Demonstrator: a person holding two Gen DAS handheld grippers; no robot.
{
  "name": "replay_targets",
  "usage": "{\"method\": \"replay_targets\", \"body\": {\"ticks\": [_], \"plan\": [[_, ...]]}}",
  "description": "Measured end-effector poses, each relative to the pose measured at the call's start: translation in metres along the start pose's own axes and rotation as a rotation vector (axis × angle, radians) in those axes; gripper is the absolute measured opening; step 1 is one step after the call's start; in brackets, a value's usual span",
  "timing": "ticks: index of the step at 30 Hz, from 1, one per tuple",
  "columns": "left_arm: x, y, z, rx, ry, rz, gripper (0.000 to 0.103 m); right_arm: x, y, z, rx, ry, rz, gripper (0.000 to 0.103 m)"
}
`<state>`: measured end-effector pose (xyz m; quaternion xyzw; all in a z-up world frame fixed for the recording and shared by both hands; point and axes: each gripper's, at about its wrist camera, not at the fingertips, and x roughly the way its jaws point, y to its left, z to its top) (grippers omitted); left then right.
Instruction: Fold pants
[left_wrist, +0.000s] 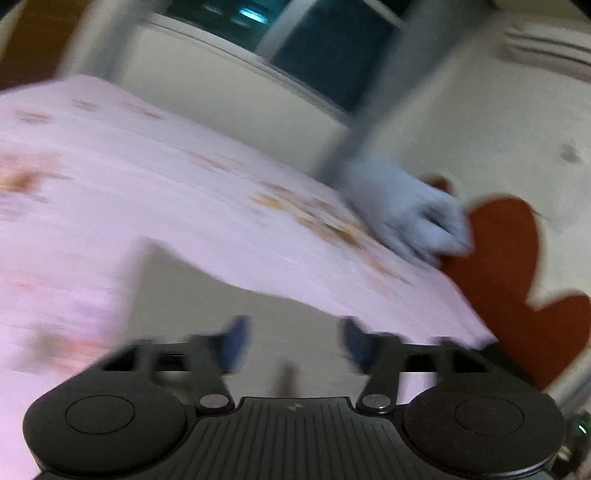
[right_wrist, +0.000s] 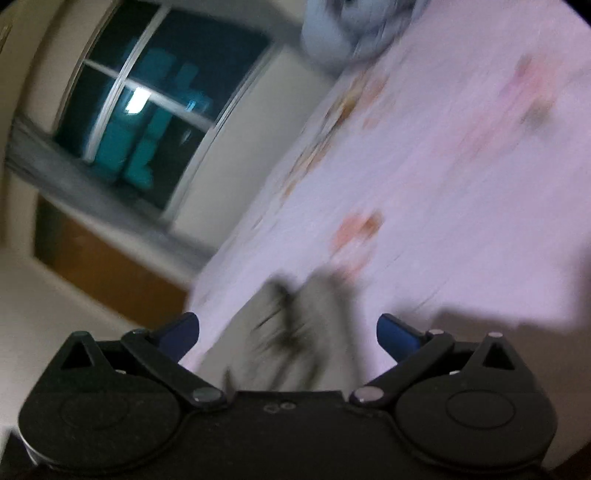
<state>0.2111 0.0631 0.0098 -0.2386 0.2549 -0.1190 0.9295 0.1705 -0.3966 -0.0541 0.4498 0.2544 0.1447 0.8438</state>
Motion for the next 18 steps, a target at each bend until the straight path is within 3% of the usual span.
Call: {"method": "replay_targets", "body": {"ticks": [2,5,8,9,16,18], "plan": [[-0.024,0.037,0.001,-0.053,-0.038,0.074,0.079,0.025,0.009,-0.013,0.001,0.067,-0.006,0.097],[-0.051,0.074,-0.010,-0.088,-0.030,0.171,0.079,0.046,0.005,-0.026,0.077,0.109,-0.003,0.091],[-0.074,0.098,-0.031,-0.116,-0.043,0.248,0.079,0.054,0.004,-0.036,0.100,0.113,-0.025,0.077],[-0.076,0.100,-0.039,-0.129,-0.057,0.265,0.079,0.055,0.005,-0.036,0.100,0.102,-0.032,0.068],[-0.087,0.122,-0.070,-0.194,-0.122,0.300,0.079,0.070,0.025,-0.040,0.128,0.112,0.021,0.060],[-0.088,0.122,-0.069,-0.206,-0.151,0.288,0.079,0.085,0.026,-0.040,0.141,0.131,-0.034,0.060]]}}
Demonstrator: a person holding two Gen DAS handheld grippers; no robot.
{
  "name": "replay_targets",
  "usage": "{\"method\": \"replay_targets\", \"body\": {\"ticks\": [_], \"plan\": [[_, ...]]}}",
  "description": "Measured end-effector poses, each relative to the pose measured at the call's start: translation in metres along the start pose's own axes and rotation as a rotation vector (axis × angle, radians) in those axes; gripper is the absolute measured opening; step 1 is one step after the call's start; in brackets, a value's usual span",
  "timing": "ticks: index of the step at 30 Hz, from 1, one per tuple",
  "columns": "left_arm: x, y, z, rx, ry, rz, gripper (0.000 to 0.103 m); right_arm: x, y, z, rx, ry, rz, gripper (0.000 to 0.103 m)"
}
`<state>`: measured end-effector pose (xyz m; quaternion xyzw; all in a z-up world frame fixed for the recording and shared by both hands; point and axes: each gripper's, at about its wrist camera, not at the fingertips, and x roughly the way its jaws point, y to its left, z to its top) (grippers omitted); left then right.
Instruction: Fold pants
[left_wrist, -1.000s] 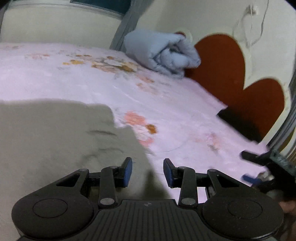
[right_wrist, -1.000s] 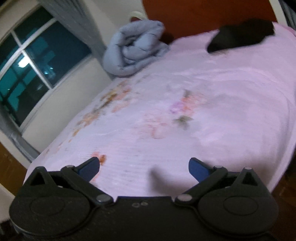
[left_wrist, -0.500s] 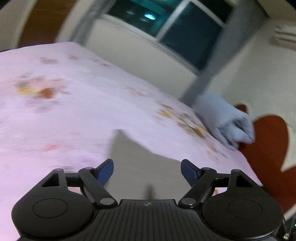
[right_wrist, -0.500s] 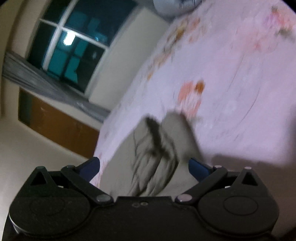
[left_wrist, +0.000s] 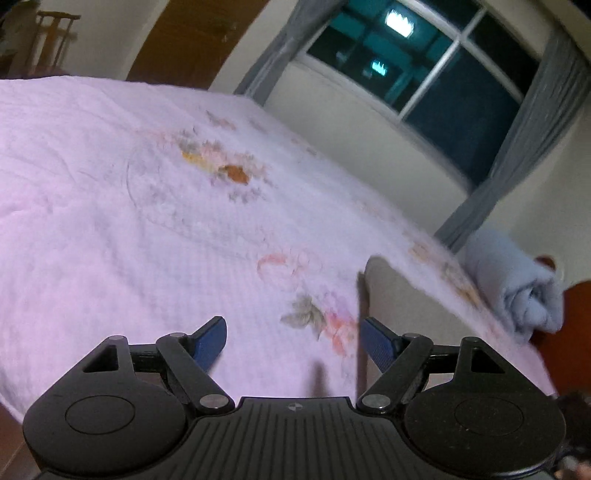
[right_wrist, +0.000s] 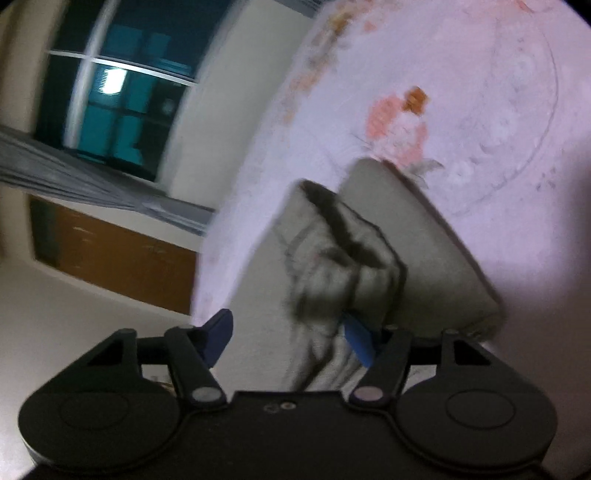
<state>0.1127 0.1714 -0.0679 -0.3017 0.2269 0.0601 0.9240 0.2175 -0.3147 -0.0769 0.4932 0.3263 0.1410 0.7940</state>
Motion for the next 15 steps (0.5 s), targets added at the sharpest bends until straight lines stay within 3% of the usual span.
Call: {"method": "replay_targets", "body": {"ticks": [5,7,9,15], "plan": [[0.012,-0.015,-0.003,0.050,0.048,-0.046,0.079,0.013,-0.002,0.008,0.062,0.002,-0.010,0.057],[0.011,-0.022,-0.005,0.091,0.081,-0.067,0.079,0.015,-0.005,0.011,0.077,0.020,-0.004,0.030],[0.011,-0.029,-0.007,0.132,0.098,-0.082,0.079,0.018,-0.007,0.014,0.067,0.036,-0.030,0.020],[0.008,-0.039,-0.007,0.176,0.105,-0.091,0.083,0.019,-0.005,0.017,0.066,0.049,-0.083,0.022]]}}
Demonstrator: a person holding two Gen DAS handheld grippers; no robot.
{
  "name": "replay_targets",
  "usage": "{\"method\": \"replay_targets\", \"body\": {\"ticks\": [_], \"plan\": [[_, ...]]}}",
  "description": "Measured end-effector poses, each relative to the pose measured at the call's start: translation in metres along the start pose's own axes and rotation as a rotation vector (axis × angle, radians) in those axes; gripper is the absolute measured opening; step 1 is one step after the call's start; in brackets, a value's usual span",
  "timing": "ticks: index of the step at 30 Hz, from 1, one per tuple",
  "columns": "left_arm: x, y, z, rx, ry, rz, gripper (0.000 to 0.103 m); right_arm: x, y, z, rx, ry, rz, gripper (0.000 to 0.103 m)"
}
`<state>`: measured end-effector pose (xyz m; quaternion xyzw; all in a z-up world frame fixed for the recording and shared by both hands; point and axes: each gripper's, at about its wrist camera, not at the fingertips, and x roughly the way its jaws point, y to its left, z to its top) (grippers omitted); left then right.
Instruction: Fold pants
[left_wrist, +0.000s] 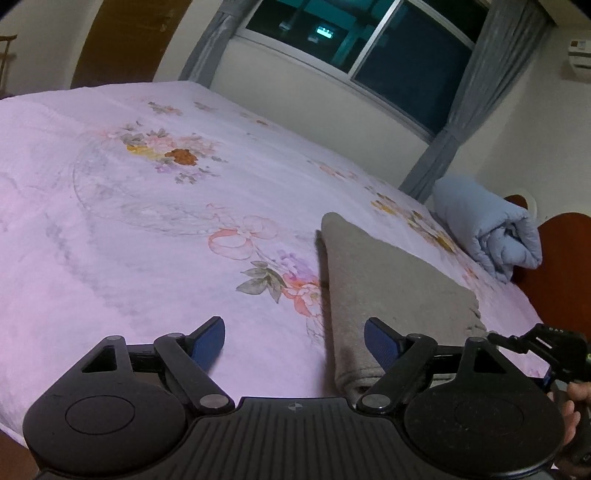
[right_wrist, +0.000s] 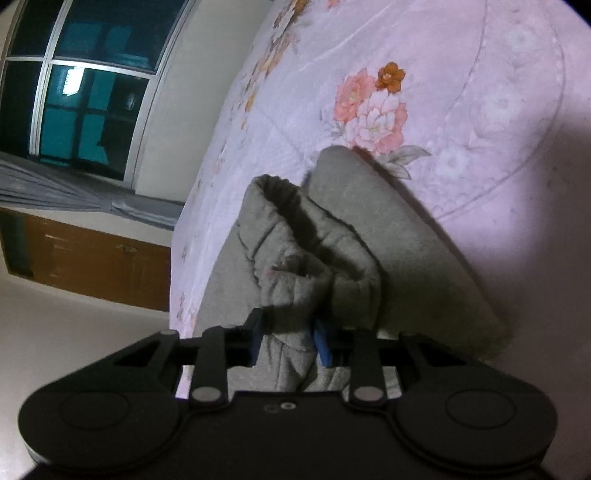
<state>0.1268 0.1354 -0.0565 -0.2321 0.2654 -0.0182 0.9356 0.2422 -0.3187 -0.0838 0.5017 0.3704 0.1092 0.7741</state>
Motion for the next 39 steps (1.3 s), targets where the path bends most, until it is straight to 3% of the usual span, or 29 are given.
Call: {"method": "replay_targets", "body": {"ticks": [4,8,10,11,12,13,15,17,20,21,23,24,26,29,31,39], "plan": [[-0.002,0.008,-0.001,-0.056,-0.016,0.004,0.083,-0.012,0.006,-0.012,-0.005,-0.014,-0.048,0.028],[0.001,0.006,-0.002,-0.036,-0.009,0.004,0.083,0.002,0.011,-0.006,0.009,0.001,-0.098,0.034],[0.002,0.001,-0.003,-0.007,-0.009,0.007,0.083,0.012,0.019,-0.004,-0.018,0.012,-0.107,0.053],[0.002,-0.002,-0.003,0.007,-0.006,0.011,0.083,0.017,0.025,-0.003,-0.044,0.022,-0.121,0.055],[0.003,-0.004,-0.004,0.018,-0.002,0.016,0.083,0.019,0.031,-0.004,-0.073,0.026,-0.131,0.045],[0.003,-0.005,-0.004,0.025,0.001,0.018,0.083,0.015,0.038,-0.005,-0.113,0.010,-0.106,0.011],[0.002,-0.008,-0.004,0.037,0.002,0.021,0.083,-0.005,0.048,-0.006,-0.150,-0.054,-0.007,0.012],[0.002,-0.010,-0.005,0.055,0.005,0.015,0.083,-0.024,0.052,-0.009,-0.183,-0.104,0.034,0.011],[0.007,-0.021,-0.006,0.114,0.043,-0.007,0.083,-0.022,0.024,-0.010,-0.141,-0.093,-0.033,0.012],[0.009,-0.024,-0.006,0.139,0.061,-0.009,0.083,-0.014,0.009,-0.010,-0.102,-0.071,-0.067,0.014],[0.012,-0.035,-0.009,0.206,0.110,0.009,0.083,-0.014,-0.011,-0.008,-0.017,-0.060,-0.017,0.015],[0.012,-0.038,-0.011,0.234,0.128,0.021,0.083,-0.022,-0.010,-0.009,-0.019,-0.085,0.003,0.022],[0.013,-0.045,-0.014,0.275,0.155,0.044,0.083,-0.040,-0.001,-0.011,-0.077,-0.159,0.004,0.026],[0.022,-0.052,-0.016,0.311,0.194,0.061,0.083,-0.049,0.002,-0.010,-0.097,-0.137,0.022,0.038],[0.028,-0.057,-0.017,0.330,0.209,0.081,0.083,-0.053,0.001,-0.011,-0.110,-0.140,0.017,0.059],[0.043,-0.054,-0.013,0.306,0.219,0.197,0.083,-0.039,-0.019,-0.019,-0.030,-0.097,0.013,0.059]]}}
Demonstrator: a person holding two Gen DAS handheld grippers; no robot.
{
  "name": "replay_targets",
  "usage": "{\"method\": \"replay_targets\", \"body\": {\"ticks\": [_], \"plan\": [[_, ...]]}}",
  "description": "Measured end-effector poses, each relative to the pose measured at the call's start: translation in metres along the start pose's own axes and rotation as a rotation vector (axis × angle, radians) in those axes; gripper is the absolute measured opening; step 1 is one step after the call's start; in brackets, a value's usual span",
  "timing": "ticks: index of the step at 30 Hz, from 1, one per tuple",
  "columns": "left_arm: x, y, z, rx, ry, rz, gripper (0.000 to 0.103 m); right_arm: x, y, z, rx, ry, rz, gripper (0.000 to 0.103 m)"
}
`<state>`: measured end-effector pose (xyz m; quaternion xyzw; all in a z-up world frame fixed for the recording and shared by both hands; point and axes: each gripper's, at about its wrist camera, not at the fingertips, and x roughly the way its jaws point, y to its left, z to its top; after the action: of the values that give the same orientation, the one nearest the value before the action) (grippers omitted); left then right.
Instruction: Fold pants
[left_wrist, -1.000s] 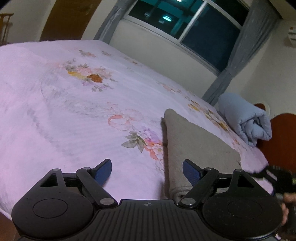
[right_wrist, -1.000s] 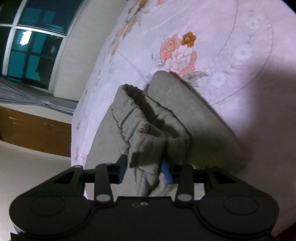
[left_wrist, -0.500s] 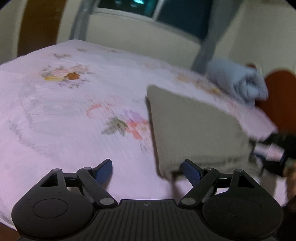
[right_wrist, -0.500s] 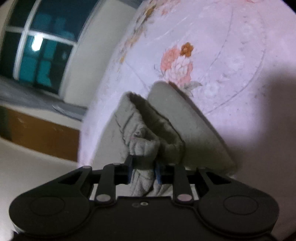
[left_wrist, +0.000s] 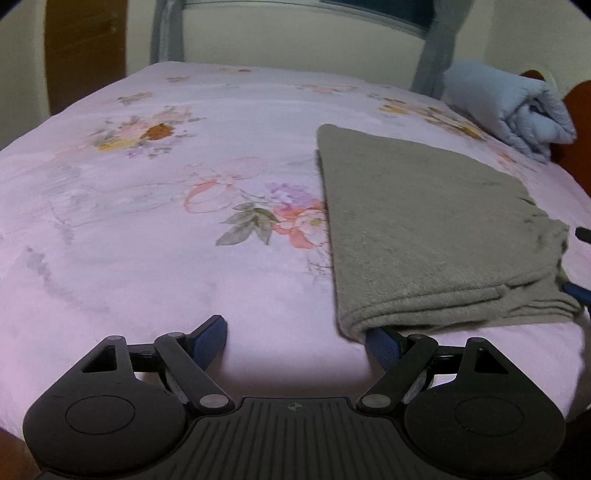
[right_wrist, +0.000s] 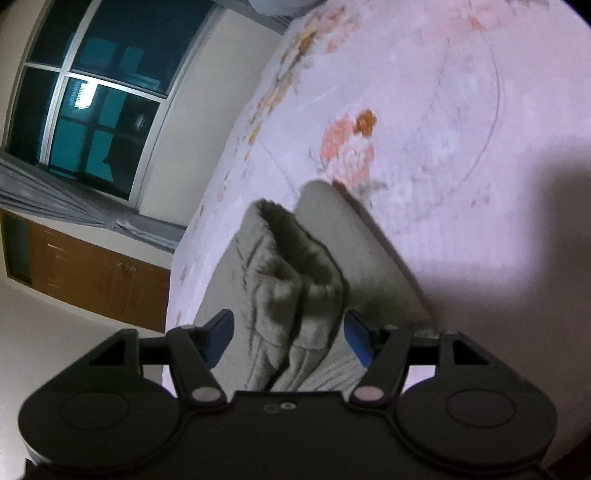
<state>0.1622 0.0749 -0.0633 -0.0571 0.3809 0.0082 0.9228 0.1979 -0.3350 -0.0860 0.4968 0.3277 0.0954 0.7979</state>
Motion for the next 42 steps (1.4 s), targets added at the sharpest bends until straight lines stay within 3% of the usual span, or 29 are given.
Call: {"method": "replay_targets", "body": {"ticks": [5,8,9,10,11,12,16,18,21,23,24,30,32,34,35,38,40,42], "plan": [[0.000,0.007,0.000,-0.043,0.009,-0.012,0.083,0.017,0.003,-0.001,0.023,0.023,0.004,0.061],[0.002,0.008,0.000,-0.041,0.013,-0.020,0.083,0.034,0.008,0.002,0.032,0.043,-0.031,0.075],[0.003,0.008,0.000,-0.043,0.014,-0.021,0.083,0.038,0.013,0.003,0.015,0.048,-0.046,0.073],[0.003,0.008,0.000,-0.044,0.013,-0.020,0.083,0.042,0.019,0.004,-0.014,0.051,-0.074,0.043],[0.003,0.009,0.000,-0.052,0.007,-0.022,0.083,0.044,0.024,0.005,-0.041,0.056,-0.086,0.032],[0.003,0.010,0.000,-0.059,0.002,-0.026,0.083,0.043,0.030,0.008,-0.063,0.054,-0.058,0.028],[0.002,0.012,-0.001,-0.071,-0.009,-0.042,0.086,0.010,0.076,0.015,-0.216,-0.029,0.102,0.025],[0.003,0.013,-0.001,-0.076,-0.009,-0.055,0.088,-0.015,0.083,0.011,-0.269,-0.084,0.134,0.025],[0.005,0.012,-0.001,-0.069,-0.003,-0.052,0.088,-0.020,0.033,0.004,-0.157,-0.095,0.063,0.025],[0.004,0.012,-0.001,-0.067,-0.001,-0.055,0.088,0.004,-0.021,0.003,0.007,0.000,-0.027,0.024],[0.004,0.011,-0.001,-0.063,0.001,-0.056,0.089,0.004,-0.036,0.003,0.064,-0.015,0.019,0.024],[0.003,0.016,-0.001,-0.094,-0.006,-0.068,0.089,-0.002,-0.009,0.010,-0.009,-0.024,0.085,0.025],[0.003,0.014,-0.002,-0.089,-0.010,-0.062,0.089,0.002,-0.005,0.014,-0.051,-0.017,0.066,0.026],[0.003,0.012,-0.002,-0.073,-0.007,-0.057,0.089,0.012,-0.021,0.015,0.004,0.026,-0.016,0.027],[0.003,0.011,-0.001,-0.067,-0.005,-0.056,0.089,0.014,-0.030,0.017,0.038,0.031,-0.008,0.026],[-0.003,0.015,-0.003,-0.076,0.000,-0.057,0.089,0.003,-0.025,0.022,0.027,0.063,0.025,0.042],[-0.011,0.025,-0.007,-0.120,-0.009,-0.052,0.089,-0.019,-0.021,0.026,-0.011,0.004,0.041,0.064],[-0.018,0.039,-0.011,-0.189,-0.016,-0.061,0.089,-0.043,-0.020,0.030,-0.047,-0.062,0.050,0.067]]}}
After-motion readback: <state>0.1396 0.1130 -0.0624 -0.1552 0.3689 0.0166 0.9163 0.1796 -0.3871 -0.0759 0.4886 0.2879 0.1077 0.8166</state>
